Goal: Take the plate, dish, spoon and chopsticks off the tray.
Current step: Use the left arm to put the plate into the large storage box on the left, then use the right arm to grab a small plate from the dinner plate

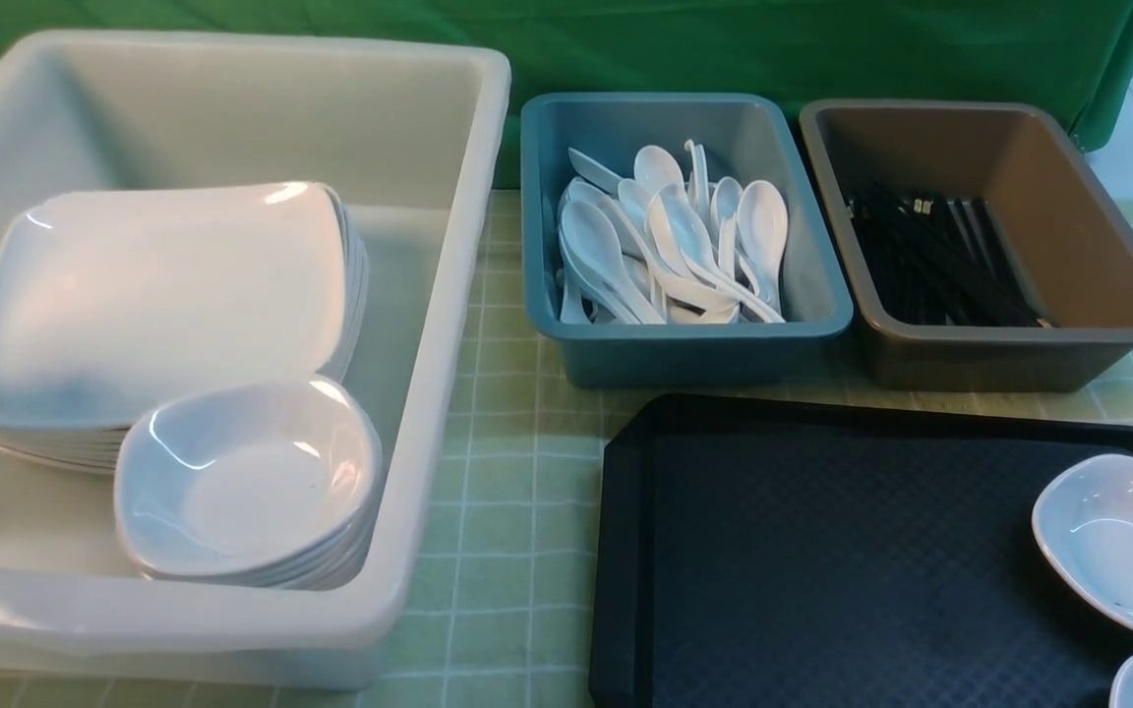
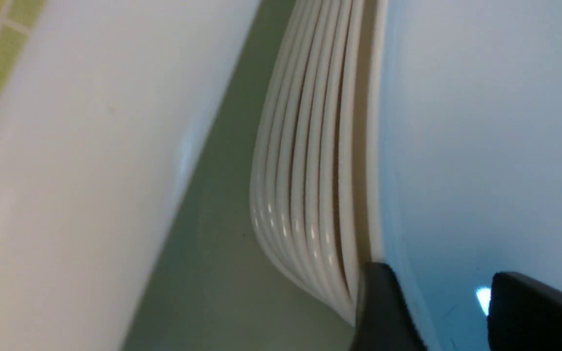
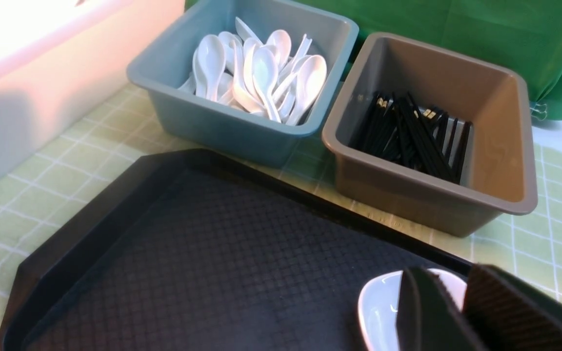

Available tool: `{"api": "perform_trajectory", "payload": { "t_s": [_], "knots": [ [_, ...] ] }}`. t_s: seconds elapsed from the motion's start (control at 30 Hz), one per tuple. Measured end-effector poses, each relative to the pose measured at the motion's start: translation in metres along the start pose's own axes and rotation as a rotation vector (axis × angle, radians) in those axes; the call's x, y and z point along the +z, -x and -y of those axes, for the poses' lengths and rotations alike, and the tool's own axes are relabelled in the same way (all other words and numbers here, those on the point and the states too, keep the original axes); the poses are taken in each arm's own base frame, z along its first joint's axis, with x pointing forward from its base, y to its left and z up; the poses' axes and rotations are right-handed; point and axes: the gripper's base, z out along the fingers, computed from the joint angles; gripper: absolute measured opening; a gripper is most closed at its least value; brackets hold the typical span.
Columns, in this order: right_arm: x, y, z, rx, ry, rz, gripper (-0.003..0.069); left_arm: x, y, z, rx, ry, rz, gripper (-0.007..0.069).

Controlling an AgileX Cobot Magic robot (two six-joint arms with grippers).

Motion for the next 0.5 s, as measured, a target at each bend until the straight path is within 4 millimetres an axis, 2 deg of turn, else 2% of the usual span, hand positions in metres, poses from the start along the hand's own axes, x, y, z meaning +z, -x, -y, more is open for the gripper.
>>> {"api": "perform_trajectory", "payload": {
  "t_s": [0.13,0.23,0.37,0.5],
  "knots": [
    [0.001,0.0,0.0,0.0,0.0,-0.005,0.0131,0.002,0.004,0.0,0.025,0.036,0.049,0.04],
    [0.003,0.001,0.0,-0.001,0.001,-0.014,0.0136,0.002,0.007,-0.001,0.037,0.057,0.072,0.042],
    [0.006,0.001,0.0,-0.001,0.001,-0.028,0.0136,-0.002,0.011,0.0,0.032,0.054,0.071,0.0409],
    [0.011,0.002,-0.001,-0.002,0.002,-0.047,0.0136,-0.017,0.026,0.003,0.022,0.047,0.083,0.0325]
  ]
}}
